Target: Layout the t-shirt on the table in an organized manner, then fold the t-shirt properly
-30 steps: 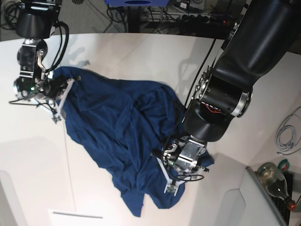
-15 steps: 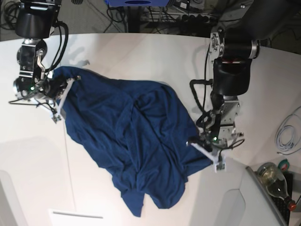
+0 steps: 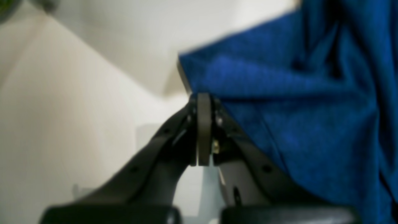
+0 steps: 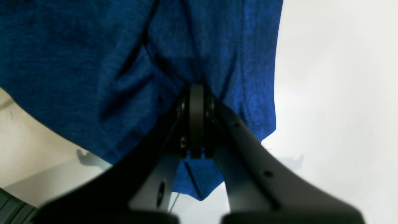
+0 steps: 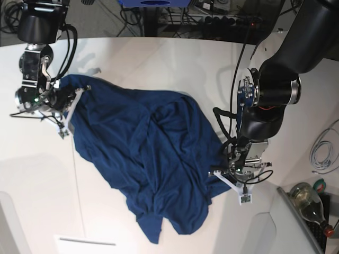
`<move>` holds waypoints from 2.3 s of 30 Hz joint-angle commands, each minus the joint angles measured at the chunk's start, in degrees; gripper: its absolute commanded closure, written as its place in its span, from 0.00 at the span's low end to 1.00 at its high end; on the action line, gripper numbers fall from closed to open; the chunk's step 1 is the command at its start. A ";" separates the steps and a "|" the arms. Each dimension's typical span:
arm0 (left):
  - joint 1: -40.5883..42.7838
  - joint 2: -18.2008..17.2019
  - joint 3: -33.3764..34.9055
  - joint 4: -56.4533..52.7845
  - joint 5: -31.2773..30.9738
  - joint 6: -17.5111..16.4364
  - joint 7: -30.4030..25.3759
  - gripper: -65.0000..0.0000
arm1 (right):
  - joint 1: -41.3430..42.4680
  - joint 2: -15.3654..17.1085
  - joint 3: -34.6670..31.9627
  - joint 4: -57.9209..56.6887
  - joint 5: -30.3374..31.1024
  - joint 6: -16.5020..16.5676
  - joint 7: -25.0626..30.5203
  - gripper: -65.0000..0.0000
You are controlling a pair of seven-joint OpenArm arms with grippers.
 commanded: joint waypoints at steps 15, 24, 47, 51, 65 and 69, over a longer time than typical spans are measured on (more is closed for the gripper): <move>1.94 2.57 -0.67 10.69 -0.16 0.09 -6.13 0.93 | -6.21 0.19 -1.14 15.93 -1.85 -0.07 -2.48 0.98; 34.65 -6.14 -0.85 52.98 -0.24 0.09 3.01 1.00 | -6.03 -0.08 -24.52 29.02 -1.77 -0.07 -2.83 0.58; 64.36 -7.90 -27.31 65.90 -0.16 -0.08 -3.14 1.00 | 25.36 -12.73 -40.70 -31.11 10.54 -3.50 15.28 0.96; 63.04 -7.81 -27.22 65.90 -0.07 -0.08 -3.14 1.00 | 22.01 -12.73 -40.78 -31.63 10.45 -3.50 15.01 0.96; 60.58 -7.81 -19.75 65.90 0.02 -0.08 -3.05 1.00 | 3.82 -6.23 -40.87 -17.39 10.45 -3.41 10.70 0.96; 59.52 -7.81 -17.99 65.90 0.11 -0.08 -3.05 1.00 | 0.21 -2.62 -40.87 -8.43 10.45 -3.41 7.54 0.96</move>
